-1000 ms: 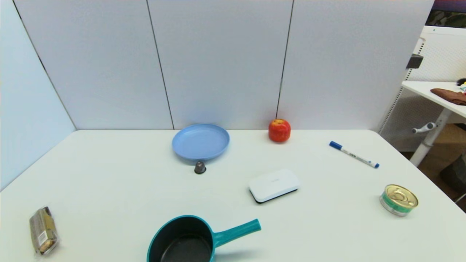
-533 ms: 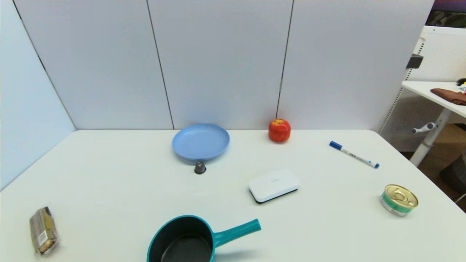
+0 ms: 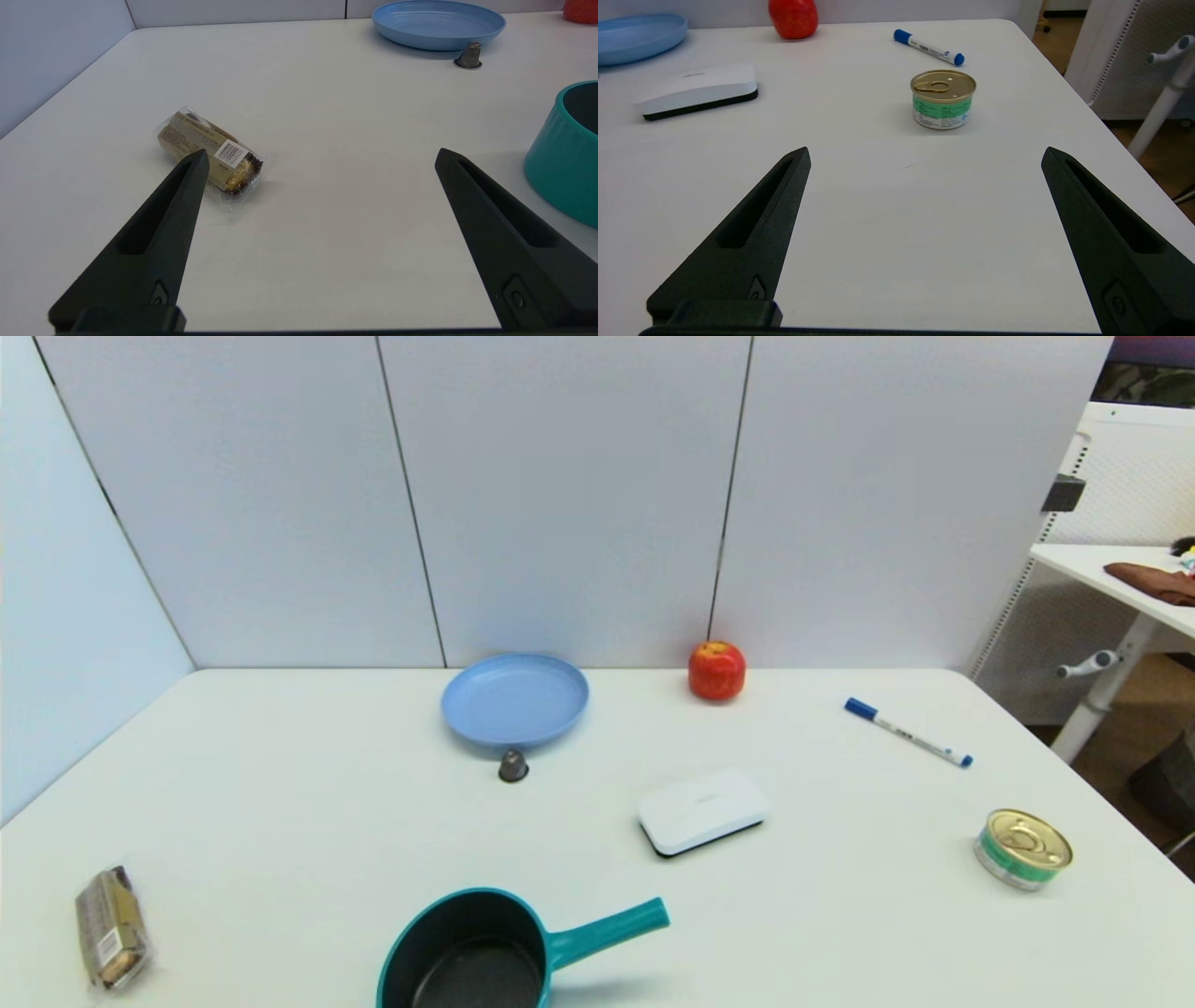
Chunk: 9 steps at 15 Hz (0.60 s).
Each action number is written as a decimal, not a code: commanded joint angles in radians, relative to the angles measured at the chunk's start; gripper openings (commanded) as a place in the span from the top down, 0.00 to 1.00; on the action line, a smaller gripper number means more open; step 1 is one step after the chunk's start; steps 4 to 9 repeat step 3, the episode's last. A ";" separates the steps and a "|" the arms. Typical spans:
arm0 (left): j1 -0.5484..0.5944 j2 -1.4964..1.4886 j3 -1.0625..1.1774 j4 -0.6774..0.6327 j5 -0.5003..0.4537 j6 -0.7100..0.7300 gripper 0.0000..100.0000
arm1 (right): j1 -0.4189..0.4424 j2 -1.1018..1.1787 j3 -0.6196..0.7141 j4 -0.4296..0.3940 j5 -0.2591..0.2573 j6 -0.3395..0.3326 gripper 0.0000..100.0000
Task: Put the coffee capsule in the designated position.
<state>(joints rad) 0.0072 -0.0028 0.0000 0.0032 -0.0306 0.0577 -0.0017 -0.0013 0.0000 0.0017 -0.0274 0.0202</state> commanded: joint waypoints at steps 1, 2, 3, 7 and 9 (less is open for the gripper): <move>0.000 0.001 0.002 0.000 0.000 0.001 0.00 | 0.000 0.001 0.000 0.000 0.001 0.000 0.00; 0.000 0.001 0.002 0.000 0.000 0.001 0.00 | 0.000 0.001 0.000 0.000 0.001 0.000 0.00; 0.000 0.003 0.002 0.000 0.000 0.001 0.00 | 0.000 0.001 0.000 0.000 0.001 0.000 0.00; 0.000 0.003 0.002 0.000 0.000 0.001 0.00 | 0.000 0.001 0.000 0.000 0.001 0.000 0.00; 0.000 0.003 0.002 0.000 0.000 0.001 0.00 | 0.000 0.001 0.000 0.000 0.001 0.000 0.00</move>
